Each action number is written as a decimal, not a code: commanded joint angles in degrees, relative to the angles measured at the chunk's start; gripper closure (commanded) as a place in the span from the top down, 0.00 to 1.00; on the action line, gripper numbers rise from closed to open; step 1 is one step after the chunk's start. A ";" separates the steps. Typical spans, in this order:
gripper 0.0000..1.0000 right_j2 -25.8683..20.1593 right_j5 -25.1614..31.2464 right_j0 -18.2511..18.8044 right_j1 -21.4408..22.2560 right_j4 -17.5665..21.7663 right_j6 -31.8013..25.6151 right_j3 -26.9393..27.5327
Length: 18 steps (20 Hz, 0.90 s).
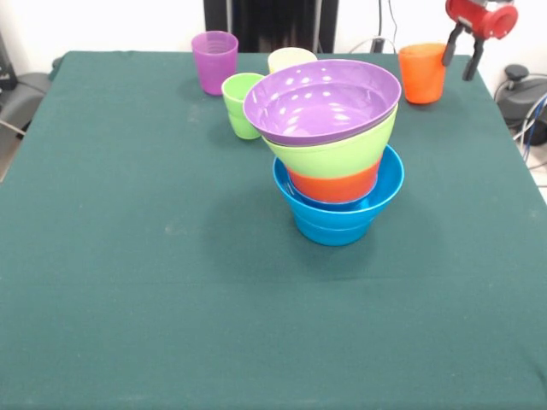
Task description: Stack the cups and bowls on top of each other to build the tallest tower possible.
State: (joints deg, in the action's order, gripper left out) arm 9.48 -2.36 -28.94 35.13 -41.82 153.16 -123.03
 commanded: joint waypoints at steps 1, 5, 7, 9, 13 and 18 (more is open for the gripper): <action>1.00 -1.79 8.13 -2.53 4.30 0.05 9.70 -4.18; 1.00 -0.02 9.37 -3.72 4.92 -0.39 9.61 -3.01; 1.00 1.28 10.55 -4.96 4.78 -0.81 9.96 -1.71; 1.00 2.38 11.88 -6.06 4.85 -0.92 10.35 -0.97; 1.00 3.29 12.81 -6.74 5.20 -0.78 10.53 -0.77; 1.00 3.16 11.93 -6.26 5.22 -0.49 10.02 -1.68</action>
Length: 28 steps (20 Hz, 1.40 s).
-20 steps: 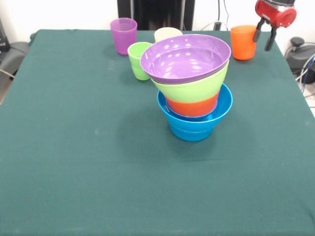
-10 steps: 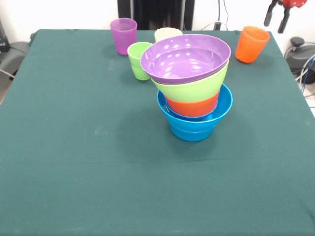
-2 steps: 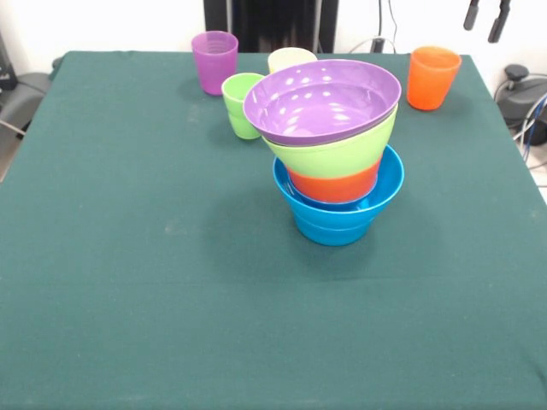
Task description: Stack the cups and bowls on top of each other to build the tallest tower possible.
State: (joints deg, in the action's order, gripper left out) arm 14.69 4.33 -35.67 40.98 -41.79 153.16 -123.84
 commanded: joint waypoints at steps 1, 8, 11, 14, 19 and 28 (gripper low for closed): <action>1.00 -2.15 4.89 0.67 -0.61 -0.43 9.83 -1.19; 1.00 -2.56 2.67 1.77 -0.93 0.35 8.87 -2.32; 1.00 -4.36 -0.13 4.26 -1.25 1.46 7.92 -3.27; 1.00 -5.67 -2.17 6.62 -1.50 2.82 6.96 -3.96; 1.00 -6.26 -4.46 8.66 -2.54 4.66 6.30 -3.91; 1.00 -7.41 -6.81 11.18 -4.04 7.33 6.71 -3.36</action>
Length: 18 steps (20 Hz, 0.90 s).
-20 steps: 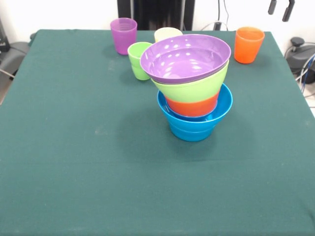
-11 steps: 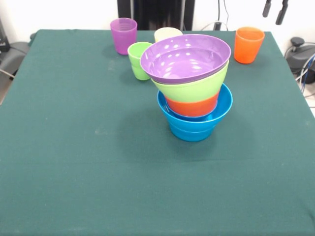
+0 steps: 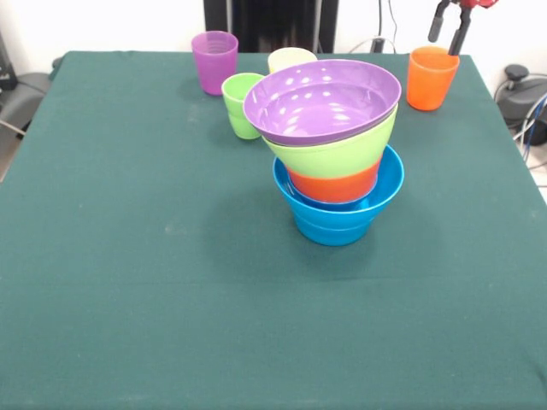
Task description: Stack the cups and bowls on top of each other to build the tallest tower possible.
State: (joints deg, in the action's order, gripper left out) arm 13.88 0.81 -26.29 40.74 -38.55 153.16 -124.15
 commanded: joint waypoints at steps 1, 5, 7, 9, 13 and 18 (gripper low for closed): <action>1.00 -6.85 -3.62 2.01 -4.01 4.27 6.90 -2.96; 1.00 -7.39 -4.64 2.13 -4.90 4.45 7.66 -2.47; 1.00 -7.49 -4.89 2.02 -5.30 4.38 7.98 -2.16; 1.00 -7.60 -5.08 1.90 -5.51 4.21 8.23 -2.02; 1.00 -7.60 -5.06 1.53 -5.71 3.70 8.32 -1.69; 1.00 -7.23 -4.29 0.85 -5.62 3.19 8.29 -1.43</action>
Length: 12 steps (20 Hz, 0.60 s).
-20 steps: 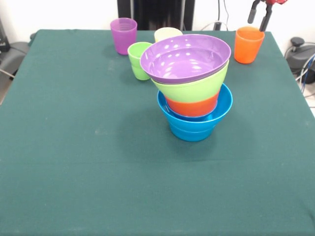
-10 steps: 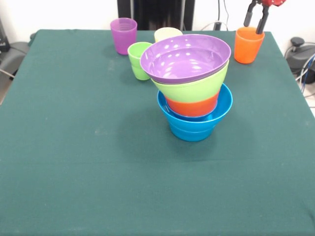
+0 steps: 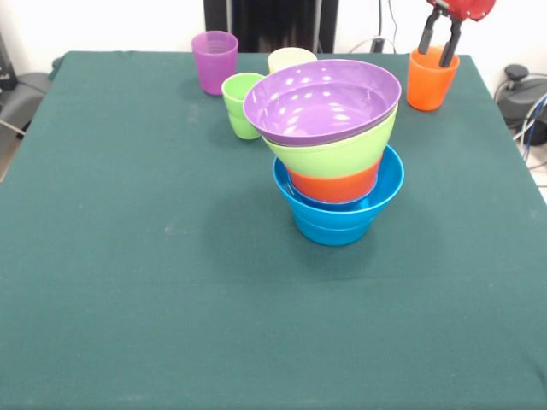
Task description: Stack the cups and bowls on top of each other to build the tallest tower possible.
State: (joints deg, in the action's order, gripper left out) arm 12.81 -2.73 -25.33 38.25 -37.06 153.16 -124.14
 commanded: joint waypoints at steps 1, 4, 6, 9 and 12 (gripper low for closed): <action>1.00 -6.04 -0.51 -0.20 -2.95 1.67 8.22 -1.46; 1.00 -6.12 -0.30 -0.14 -2.46 1.72 8.24 -1.63; 1.00 -5.87 0.24 -0.60 -2.24 1.37 8.32 -1.56; 1.00 -5.42 0.97 -1.29 -1.87 0.93 8.45 -1.57; 1.00 -4.96 1.84 -1.82 -1.34 0.65 8.41 -1.62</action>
State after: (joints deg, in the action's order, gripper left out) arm 12.72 -2.73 -26.05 38.08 -37.06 153.16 -124.14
